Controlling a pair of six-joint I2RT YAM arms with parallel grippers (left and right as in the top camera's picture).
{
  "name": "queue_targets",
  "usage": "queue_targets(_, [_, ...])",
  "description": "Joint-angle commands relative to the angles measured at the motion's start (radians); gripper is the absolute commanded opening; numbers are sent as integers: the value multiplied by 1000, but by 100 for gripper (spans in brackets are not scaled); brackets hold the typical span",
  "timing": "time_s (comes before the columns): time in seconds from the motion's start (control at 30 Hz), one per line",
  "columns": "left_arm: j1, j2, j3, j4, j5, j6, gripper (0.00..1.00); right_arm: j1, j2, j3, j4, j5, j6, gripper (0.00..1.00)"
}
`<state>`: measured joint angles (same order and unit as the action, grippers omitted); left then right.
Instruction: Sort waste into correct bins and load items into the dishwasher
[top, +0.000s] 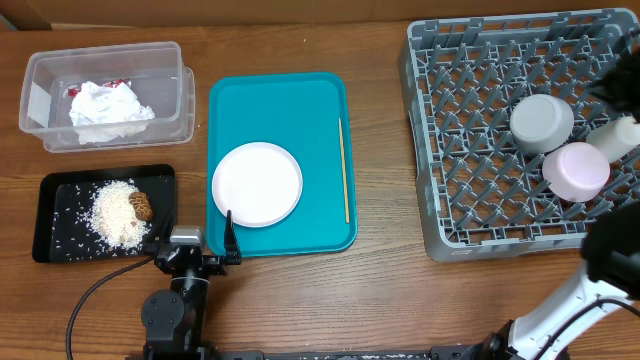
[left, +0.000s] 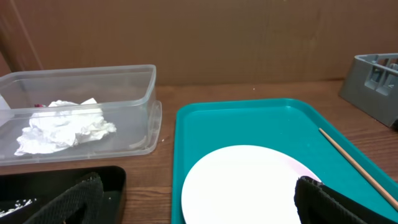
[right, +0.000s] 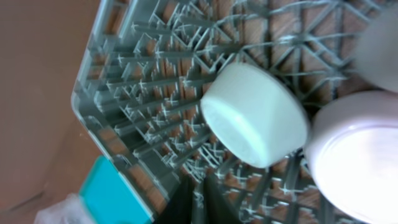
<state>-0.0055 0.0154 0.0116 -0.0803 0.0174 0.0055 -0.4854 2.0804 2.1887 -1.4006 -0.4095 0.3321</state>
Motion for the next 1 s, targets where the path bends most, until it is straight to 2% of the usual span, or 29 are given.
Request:
queue_targets(0.0, [7, -12, -7, 4, -9, -6, 100, 109, 12, -64, 14, 212, -16, 4])
queue_targets(0.13, [7, -12, -7, 4, -9, -6, 100, 205, 13, -151, 52, 442, 98, 4])
queue_targets(0.33, [7, -12, -7, 4, -9, -6, 100, 231, 13, -224, 100, 548, 144, 4])
queue_targets(0.73, [7, -12, -7, 4, -9, -6, 100, 119, 13, -227, 126, 544, 133, 4])
queue_targets(0.97, [7, -12, -7, 4, -9, -6, 100, 121, 5, -177, 108, 484, 132, 4])
